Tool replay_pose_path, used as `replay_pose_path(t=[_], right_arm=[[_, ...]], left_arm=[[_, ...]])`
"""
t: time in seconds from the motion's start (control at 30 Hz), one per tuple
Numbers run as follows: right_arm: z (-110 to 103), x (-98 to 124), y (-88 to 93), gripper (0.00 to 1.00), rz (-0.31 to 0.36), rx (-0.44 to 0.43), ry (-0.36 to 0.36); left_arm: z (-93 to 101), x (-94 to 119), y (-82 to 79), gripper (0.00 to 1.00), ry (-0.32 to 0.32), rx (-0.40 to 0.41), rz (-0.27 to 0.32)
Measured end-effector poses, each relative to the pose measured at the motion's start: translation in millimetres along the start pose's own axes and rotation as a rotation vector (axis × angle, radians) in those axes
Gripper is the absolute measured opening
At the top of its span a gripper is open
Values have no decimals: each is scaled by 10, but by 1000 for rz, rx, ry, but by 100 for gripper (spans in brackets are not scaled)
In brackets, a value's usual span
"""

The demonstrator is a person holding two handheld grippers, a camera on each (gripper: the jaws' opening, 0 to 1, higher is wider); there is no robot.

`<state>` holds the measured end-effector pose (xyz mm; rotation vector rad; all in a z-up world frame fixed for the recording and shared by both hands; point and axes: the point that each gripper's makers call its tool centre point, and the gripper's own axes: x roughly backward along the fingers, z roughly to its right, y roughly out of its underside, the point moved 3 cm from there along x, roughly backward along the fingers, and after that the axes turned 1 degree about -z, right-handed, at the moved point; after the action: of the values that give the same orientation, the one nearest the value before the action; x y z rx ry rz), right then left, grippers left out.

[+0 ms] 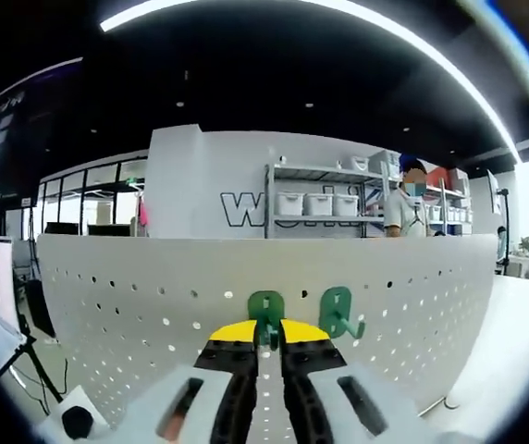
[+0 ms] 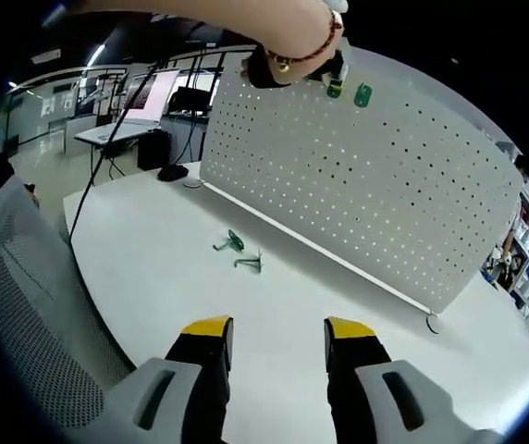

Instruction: Insert the hook assembly into the mounting plate slot until the hook locks in place.

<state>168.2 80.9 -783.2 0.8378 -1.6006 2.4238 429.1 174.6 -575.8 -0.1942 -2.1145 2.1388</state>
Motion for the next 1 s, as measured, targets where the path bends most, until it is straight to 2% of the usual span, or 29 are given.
replay_pose_path(t=[0.03, 0.1, 0.13, 0.17, 0.27, 0.4, 0.47, 0.57, 0.6, 0.7, 0.73, 0.87, 1.0], right_arm=[[2, 1, 0, 37, 0, 1, 1], [2, 1, 5, 37, -3, 5, 2], [2, 1, 6, 37, -2, 8, 2], [7, 3, 9, 37, -4, 8, 3], [16, 4, 13, 37, -4, 7, 6], [26, 5, 11, 37, -4, 10, 12], [26, 6, 12, 37, -4, 11, 13], [31, 6, 12, 37, -5, 14, 17], [32, 3, 17, 37, -8, 15, 16], [29, -2, 26, 37, -17, 20, 14], [32, -1, 25, 37, -17, 21, 15], [45, 0, 30, 37, -21, 24, 18], [45, -8, 54, 37, -34, 28, 16]], left_arm=[[-8, 20, -23, 20, 6, -4, 6], [-69, 81, -110, 27, 22, -74, 37], [-133, 129, -158, 29, 17, -82, 67], [-184, 159, -160, 32, 20, -68, 67], [-384, 222, -134, 38, 29, -57, 38], [-644, 332, -35, 40, 46, -97, -12], [-841, 398, 68, 42, 32, -117, -57], [-1038, 484, 238, 46, 34, -93, -131], [-1096, 511, 268, 48, 36, -98, -131], [-1150, 604, 404, 50, 67, -125, -173], [-1152, 652, 486, 51, 88, -140, -206], [-1172, 800, 722, 53, 135, -150, -270], [-1126, 1010, 984, 53, 207, -174, -350]])
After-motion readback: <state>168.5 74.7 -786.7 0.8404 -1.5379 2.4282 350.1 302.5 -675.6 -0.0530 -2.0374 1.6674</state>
